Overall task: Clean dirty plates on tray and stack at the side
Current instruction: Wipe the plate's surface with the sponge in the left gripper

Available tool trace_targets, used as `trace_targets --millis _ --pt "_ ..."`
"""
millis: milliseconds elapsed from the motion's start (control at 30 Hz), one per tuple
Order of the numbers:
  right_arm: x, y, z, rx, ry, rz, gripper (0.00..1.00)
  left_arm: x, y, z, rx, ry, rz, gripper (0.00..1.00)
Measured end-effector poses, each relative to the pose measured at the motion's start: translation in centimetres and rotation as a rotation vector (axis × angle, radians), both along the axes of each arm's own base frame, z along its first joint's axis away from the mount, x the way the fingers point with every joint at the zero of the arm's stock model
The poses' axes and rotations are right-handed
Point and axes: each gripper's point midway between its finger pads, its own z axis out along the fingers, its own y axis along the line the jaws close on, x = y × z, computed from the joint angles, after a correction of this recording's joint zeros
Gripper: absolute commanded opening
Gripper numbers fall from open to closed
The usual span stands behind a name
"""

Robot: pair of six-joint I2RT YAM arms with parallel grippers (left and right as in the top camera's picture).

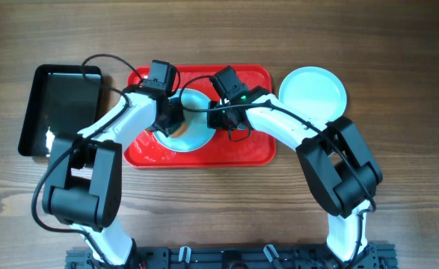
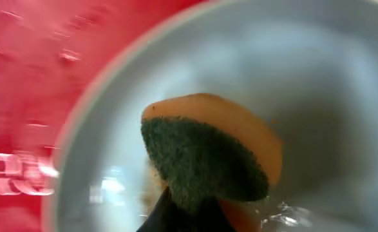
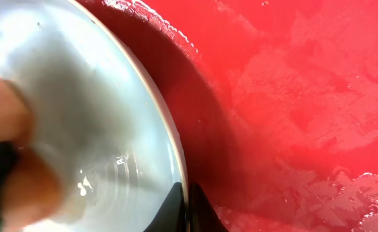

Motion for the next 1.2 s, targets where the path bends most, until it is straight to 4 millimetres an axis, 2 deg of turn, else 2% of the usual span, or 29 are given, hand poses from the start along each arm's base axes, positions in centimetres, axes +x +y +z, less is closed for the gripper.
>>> trace_targets --millis 100,200,267,333,367,433,500,567,700,800,900,1000,1033,1067,1133,1200 --pt "0.0 0.0 0.0 0.001 0.000 0.000 0.04 -0.2 3.0 0.3 0.172 -0.003 0.017 0.04" --pt "-0.2 0.3 0.0 0.002 0.000 0.007 0.04 -0.2 3.5 0.9 0.212 -0.018 0.015 0.04" --pt "-0.1 0.2 0.0 -0.001 0.000 0.005 0.04 0.4 3.9 2.9 0.220 -0.076 0.028 0.04" --pt "-0.1 0.1 0.0 -0.001 0.000 0.004 0.05 1.1 3.6 4.6 0.183 -0.136 0.037 0.04" --pt "-0.1 0.1 0.0 -0.002 0.000 0.004 0.04 1.9 2.6 6.2 0.115 -0.192 0.033 0.04" --pt "-0.1 0.1 0.0 -0.005 0.000 0.003 0.04 2.4 0.8 7.4 0.010 -0.225 0.006 0.04" --pt "-0.1 0.1 0.0 -0.005 -0.001 0.003 0.04 2.0 -1.1 7.0 -0.095 -0.193 -0.032 0.04" --pt "-0.1 0.1 0.0 -0.005 0.000 0.002 0.04 1.7 -2.2 6.0 -0.151 -0.155 -0.052 0.04" --pt "-0.1 0.1 0.0 -0.006 -0.002 0.001 0.04 1.0 -5.3 1.4 -0.303 -0.027 -0.097 0.04" --pt "-0.1 0.0 0.0 -0.007 -0.002 0.001 0.04 0.8 -5.8 0.4 -0.337 0.003 -0.098 0.04" --pt "-0.1 0.0 0.0 -0.007 -0.003 0.001 0.04 0.3 -4.3 0.1 -0.247 0.029 -0.068 0.04" --pt "-0.1 0.1 0.0 -0.007 -0.002 0.002 0.04 -0.7 -1.0 0.1 -0.055 0.071 -0.026 0.04" --pt "-0.1 0.1 0.0 -0.007 -0.002 0.002 0.04 -1.2 0.7 0.2 0.039 0.088 -0.010 0.04" --pt "-0.1 0.1 0.0 -0.007 -0.002 0.002 0.04 -1.6 2.8 0.5 0.159 0.101 0.009 0.04" --pt "-0.3 0.4 0.1 0.002 -0.001 0.011 0.04 -1.6 4.0 1.3 0.246 0.096 0.012 0.04" --pt "-0.3 0.4 0.0 -0.005 -0.004 0.012 0.05 -0.9 5.3 3.1 0.319 0.049 0.029 0.04"
